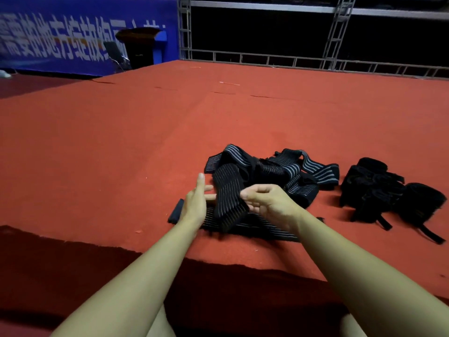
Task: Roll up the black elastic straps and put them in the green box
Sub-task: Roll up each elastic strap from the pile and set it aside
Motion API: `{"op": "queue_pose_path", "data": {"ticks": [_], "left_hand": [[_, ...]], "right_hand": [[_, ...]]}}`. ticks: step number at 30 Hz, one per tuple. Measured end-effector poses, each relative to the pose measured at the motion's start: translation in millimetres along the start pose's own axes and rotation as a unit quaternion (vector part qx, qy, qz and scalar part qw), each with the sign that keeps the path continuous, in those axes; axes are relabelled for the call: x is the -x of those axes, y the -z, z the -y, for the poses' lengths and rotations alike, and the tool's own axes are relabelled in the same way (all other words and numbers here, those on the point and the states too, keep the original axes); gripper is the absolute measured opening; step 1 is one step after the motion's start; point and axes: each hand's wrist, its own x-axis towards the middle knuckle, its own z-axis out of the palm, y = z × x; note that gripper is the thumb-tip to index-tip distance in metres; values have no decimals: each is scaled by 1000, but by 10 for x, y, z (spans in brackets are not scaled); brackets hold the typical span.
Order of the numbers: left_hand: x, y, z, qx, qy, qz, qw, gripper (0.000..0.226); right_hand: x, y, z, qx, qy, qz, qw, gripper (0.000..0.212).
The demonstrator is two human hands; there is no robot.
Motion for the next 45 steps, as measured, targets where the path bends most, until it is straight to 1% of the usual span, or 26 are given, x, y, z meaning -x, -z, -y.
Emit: {"op": "queue_pose_path", "data": {"ticks": [1, 3, 5, 7, 9, 12, 15, 17, 19, 21, 24, 26, 27, 29, 30, 33, 36, 37, 38, 39, 40, 41, 42, 43, 45], "left_hand": [[-40, -41, -35, 33, 25, 22, 999, 74], [-72, -156, -92, 47, 41, 45, 997, 70], [-100, -261, -119, 32, 34, 14, 999, 58], [-176, -304, -136, 41, 40, -7, 998, 54], [-297, -289, -160, 68, 59, -9, 996, 54], [-522, -271, -184, 107, 79, -10, 991, 59], [-786, -287, -214, 129, 79, -31, 988, 57], [-976, -318, -185, 110, 64, -53, 990, 50], [-1037, -358, -144, 73, 37, -65, 995, 39], [-1012, -395, -76, 48, -16, -68, 996, 38], [-1011, -394, 55, -51, -116, -68, 990, 42], [-1021, -394, 99, -81, -138, -56, 986, 44], [-1019, -399, 111, -80, -138, -64, 985, 40], [-1016, -420, 103, -63, -130, -99, 985, 23], [-1014, -428, 97, -56, -130, -111, 984, 17], [-991, -468, 89, -83, -152, -105, 979, 20], [-991, -491, 83, -87, -157, -104, 978, 23], [-1000, -480, 93, -69, -142, -118, 980, 25], [-991, -455, 75, -27, -114, -141, 983, 27], [-982, -424, 61, 54, -94, -164, 981, 30], [-984, -389, 59, 148, -74, -181, 969, 33], [-985, -367, 67, 223, -62, -181, 956, 33], [-967, -359, 68, 271, -57, -159, 948, 31], [-936, -368, 44, 280, -60, -135, 949, 31], [-873, -388, 5, 235, -73, -89, 965, 35]], "right_hand": [[5, 0, -32, 16, -8, 0, 1000, 7], [-14, 6, -102, 58, -15, -4, 998, 12], [-35, 21, -152, 100, -5, -16, 995, 14], [-52, 44, -166, 116, 10, -38, 992, 16], [-66, 54, -156, 112, 4, -46, 993, 26], [-101, 39, -147, 121, -17, -16, 992, 44], [-194, 64, -155, 140, -14, 4, 990, 55], [-277, 123, -172, 156, -21, 27, 987, 60], [-367, 157, -189, 162, -25, 27, 986, 60], [-499, 178, -197, 148, -12, -22, 989, 49], [-796, 242, -210, 144, 38, -98, 984, 37], [-974, 272, -249, 175, 47, -114, 977, 35], [-1045, 268, -276, 188, 43, -114, 975, 35], [-1161, 260, -339, 196, 30, -112, 974, 40], [-1211, 263, -361, 193, 21, -117, 974, 48], [-1298, 302, -388, 183, -2, -112, 977, 70], [-1316, 315, -388, 172, -3, -115, 978, 75], [-1313, 299, -381, 171, -4, -119, 978, 74], [-1303, 285, -378, 176, -4, -126, 976, 74], [-1302, 277, -386, 184, -3, -128, 975, 75], [-1294, 276, -386, 191, -3, -128, 973, 77], [-1284, 276, -389, 194, -3, -127, 973, 78], [-1269, 267, -391, 194, -2, -123, 973, 78], [-1264, 260, -398, 193, 2, -121, 974, 78], [-1250, 238, -395, 189, 18, -124, 974, 68]]}}
